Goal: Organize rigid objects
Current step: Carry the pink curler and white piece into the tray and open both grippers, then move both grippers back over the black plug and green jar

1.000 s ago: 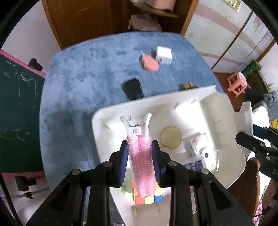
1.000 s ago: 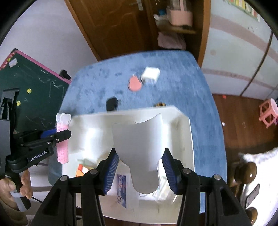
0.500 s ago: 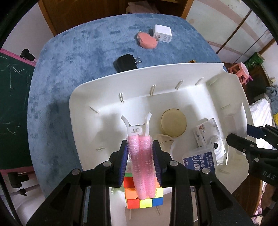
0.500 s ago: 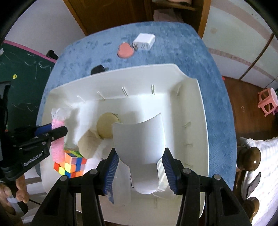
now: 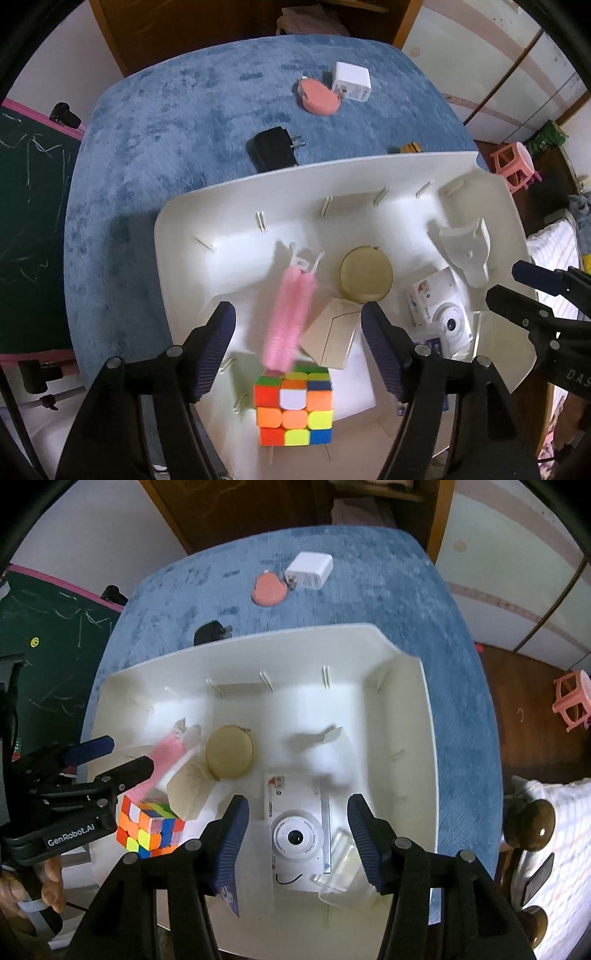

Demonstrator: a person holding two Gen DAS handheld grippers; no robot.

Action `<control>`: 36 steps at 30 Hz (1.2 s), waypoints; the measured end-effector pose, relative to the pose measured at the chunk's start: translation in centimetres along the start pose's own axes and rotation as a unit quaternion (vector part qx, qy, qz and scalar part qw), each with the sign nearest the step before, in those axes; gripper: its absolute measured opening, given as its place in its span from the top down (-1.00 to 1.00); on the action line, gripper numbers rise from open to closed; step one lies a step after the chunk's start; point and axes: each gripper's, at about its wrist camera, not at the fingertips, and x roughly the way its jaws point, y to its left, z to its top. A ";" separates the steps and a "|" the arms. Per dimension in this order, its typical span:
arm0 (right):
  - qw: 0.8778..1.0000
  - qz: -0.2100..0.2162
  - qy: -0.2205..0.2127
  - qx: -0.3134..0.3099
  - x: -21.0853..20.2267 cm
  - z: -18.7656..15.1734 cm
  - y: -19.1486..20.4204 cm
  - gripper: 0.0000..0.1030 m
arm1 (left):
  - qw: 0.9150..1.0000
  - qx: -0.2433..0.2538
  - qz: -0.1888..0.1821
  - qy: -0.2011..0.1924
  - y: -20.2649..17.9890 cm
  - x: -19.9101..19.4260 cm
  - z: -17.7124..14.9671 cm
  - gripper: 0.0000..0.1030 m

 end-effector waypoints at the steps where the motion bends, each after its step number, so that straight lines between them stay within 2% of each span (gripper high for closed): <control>1: 1.000 0.002 -0.002 0.000 -0.2 0.1 0.0 -0.10 | 1.000 -0.002 -0.001 -0.003 0.0 -0.2 0.2 -0.43; 10: 1.000 0.011 -0.011 -0.007 -1.6 1.1 0.0 -0.10 | 1.000 -0.012 -0.011 -0.023 -0.2 -2.5 2.1 -0.43; 15: 1.000 0.012 -0.023 -0.015 -3.4 2.4 -0.1 -0.10 | 0.998 -0.024 -0.014 -0.053 0.4 -5.2 4.1 -0.43; 22: 0.998 0.006 -0.056 -0.035 -6.9 6.0 -0.7 -0.10 | 0.994 -0.043 -0.014 -0.097 1.6 -8.7 7.3 -0.44; 25: 0.997 0.004 -0.070 -0.040 -8.1 8.1 -1.0 -0.26 | 0.993 -0.051 -0.012 -0.110 2.0 -9.5 8.9 -0.46; 28: 0.996 -0.002 -0.079 -0.048 -8.7 10.3 -1.1 -0.28 | 0.991 -0.062 -0.014 -0.115 2.3 -9.6 10.3 -0.48; 33: 0.997 0.006 -0.055 -0.049 -7.3 13.9 -1.2 -0.29 | 0.991 -0.079 -0.011 -0.108 2.6 -8.4 12.3 -0.48; 36: 0.999 0.020 -0.020 -0.037 -5.1 15.6 -1.6 -0.33 | 0.992 -0.095 -0.011 -0.085 3.0 -6.4 13.4 -0.48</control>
